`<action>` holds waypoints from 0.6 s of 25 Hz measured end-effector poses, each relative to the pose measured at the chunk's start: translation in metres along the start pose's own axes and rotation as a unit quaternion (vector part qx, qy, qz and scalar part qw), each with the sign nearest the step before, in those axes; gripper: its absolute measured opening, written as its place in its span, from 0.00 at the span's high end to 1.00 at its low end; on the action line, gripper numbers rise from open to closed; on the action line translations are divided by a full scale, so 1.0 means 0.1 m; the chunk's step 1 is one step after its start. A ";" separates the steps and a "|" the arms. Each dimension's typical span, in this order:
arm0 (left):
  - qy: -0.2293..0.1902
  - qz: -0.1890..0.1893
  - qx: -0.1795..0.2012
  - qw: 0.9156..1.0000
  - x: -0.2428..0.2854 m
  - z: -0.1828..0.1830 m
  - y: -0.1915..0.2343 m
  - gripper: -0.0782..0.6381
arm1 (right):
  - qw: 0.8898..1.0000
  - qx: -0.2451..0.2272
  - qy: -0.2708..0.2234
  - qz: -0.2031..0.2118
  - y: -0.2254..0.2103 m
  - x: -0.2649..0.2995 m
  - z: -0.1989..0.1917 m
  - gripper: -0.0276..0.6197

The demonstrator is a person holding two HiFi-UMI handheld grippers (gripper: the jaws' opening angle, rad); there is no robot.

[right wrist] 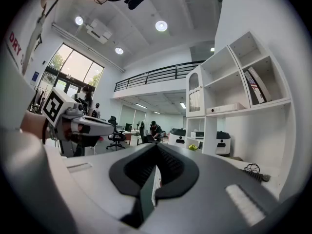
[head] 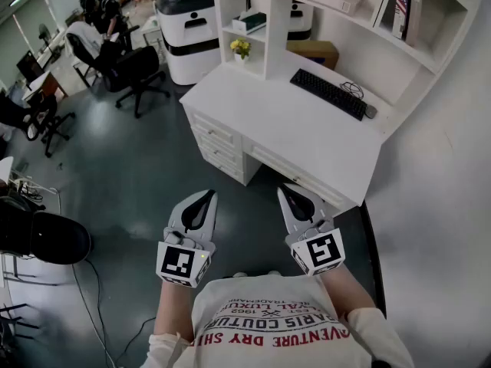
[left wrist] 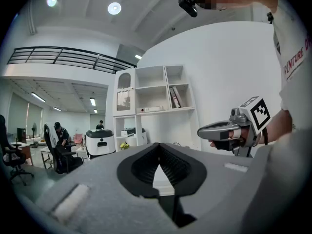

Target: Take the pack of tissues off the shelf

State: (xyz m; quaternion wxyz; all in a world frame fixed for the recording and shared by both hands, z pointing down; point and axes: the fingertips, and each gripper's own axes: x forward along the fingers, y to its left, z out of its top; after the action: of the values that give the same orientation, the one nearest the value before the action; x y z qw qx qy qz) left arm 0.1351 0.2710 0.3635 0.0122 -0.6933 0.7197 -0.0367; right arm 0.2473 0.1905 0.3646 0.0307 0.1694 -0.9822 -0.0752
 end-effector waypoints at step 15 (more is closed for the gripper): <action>-0.005 -0.009 -0.013 1.000 -0.04 -0.06 0.22 0.88 | 1.000 0.016 0.007 -0.014 0.18 0.20 -0.02 0.96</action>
State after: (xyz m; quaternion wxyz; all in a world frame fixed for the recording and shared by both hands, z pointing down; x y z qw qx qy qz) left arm 0.1131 0.2763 0.3681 0.0065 -0.7000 0.7137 -0.0235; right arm 0.2223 0.2005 0.3705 0.0337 0.1843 -0.9805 -0.0585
